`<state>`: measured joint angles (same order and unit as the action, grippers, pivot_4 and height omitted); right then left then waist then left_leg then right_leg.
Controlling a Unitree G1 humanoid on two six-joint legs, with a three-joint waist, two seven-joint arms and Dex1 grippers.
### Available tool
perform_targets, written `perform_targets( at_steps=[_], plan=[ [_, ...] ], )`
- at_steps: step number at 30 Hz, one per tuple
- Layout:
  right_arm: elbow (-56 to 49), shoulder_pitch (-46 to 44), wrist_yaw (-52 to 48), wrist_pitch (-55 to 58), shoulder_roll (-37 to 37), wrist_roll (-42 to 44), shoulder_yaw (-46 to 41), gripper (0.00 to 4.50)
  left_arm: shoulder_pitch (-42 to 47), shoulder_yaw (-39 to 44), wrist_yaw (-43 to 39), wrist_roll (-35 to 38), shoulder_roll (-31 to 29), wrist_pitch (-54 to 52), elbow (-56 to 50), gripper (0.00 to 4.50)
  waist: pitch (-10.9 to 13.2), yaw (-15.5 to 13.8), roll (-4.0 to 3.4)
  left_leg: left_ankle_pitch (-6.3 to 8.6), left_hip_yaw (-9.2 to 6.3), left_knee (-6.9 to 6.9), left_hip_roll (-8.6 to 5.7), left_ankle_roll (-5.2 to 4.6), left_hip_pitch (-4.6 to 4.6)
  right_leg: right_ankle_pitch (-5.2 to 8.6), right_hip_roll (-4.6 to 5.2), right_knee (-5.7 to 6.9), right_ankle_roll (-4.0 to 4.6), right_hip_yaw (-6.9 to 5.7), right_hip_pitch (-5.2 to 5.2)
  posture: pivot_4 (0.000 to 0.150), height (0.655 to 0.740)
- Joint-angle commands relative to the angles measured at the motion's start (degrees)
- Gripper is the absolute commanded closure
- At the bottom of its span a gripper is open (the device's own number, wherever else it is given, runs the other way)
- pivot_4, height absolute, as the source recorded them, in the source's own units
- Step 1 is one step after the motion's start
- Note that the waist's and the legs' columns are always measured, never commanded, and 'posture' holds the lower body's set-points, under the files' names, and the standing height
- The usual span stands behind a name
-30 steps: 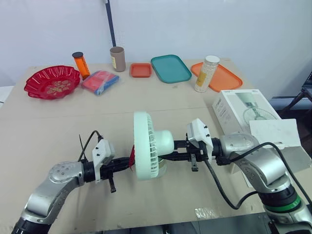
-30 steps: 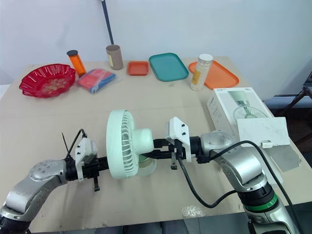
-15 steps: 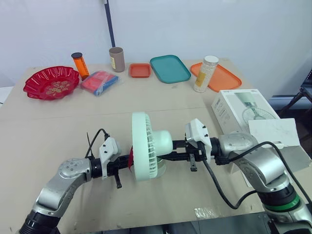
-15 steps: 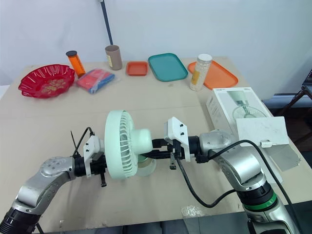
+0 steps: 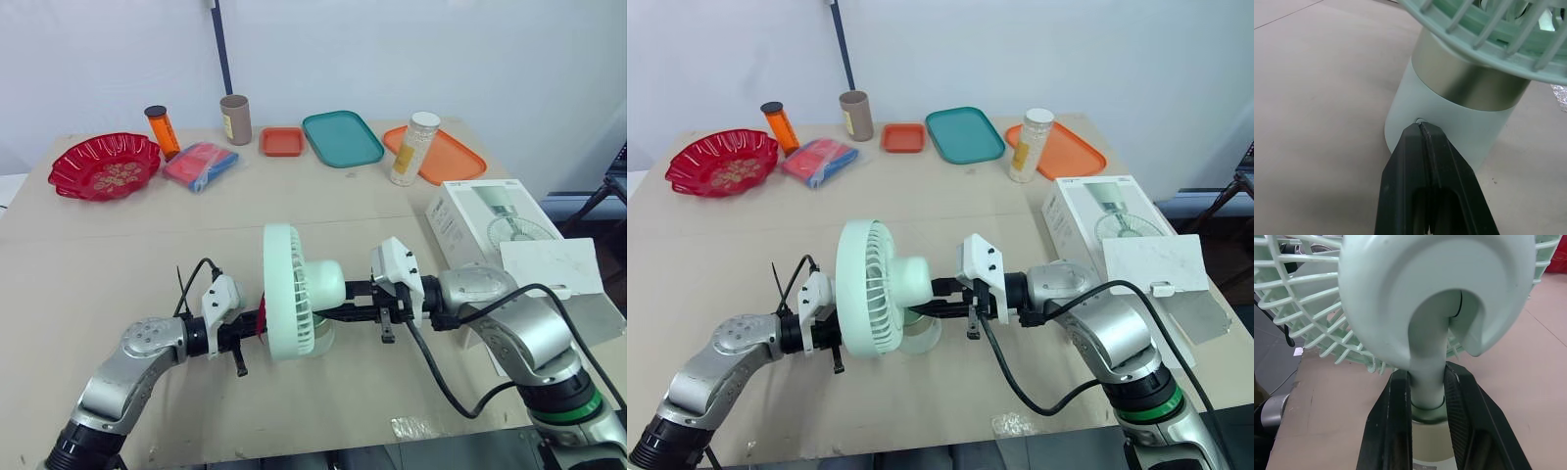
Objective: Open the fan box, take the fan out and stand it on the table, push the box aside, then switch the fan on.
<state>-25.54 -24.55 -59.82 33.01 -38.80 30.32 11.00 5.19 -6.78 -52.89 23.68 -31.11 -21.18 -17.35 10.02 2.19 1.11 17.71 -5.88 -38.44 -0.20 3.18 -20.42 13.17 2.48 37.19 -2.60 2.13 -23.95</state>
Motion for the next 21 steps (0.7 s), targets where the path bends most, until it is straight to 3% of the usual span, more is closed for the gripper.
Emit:
perform_targets(
  at_steps=[1,21],
  plan=[
    [-1.46,-0.39,0.22,0.02,0.0,-0.38,0.35,4.14,-0.2,-0.37,-0.54,0.64,0.14,0.49,-1.69,4.45,0.0,0.0,0.0,0.0,0.0,0.0,0.0,0.0,0.0,0.0,0.0,0.0,0.0,0.0,0.0,0.15,0.74],
    [-1.27,-0.38,0.59,-0.41,0.51,-1.07,0.78,4.14,0.11,-0.39,-0.39,0.65,0.34,0.51,-1.86,4.45,-0.01,-0.04,-0.01,0.0,-0.01,0.0,0.0,0.0,0.01,0.0,0.0,0.0,0.0,0.0,0.01,0.15,0.74]
  ],
)
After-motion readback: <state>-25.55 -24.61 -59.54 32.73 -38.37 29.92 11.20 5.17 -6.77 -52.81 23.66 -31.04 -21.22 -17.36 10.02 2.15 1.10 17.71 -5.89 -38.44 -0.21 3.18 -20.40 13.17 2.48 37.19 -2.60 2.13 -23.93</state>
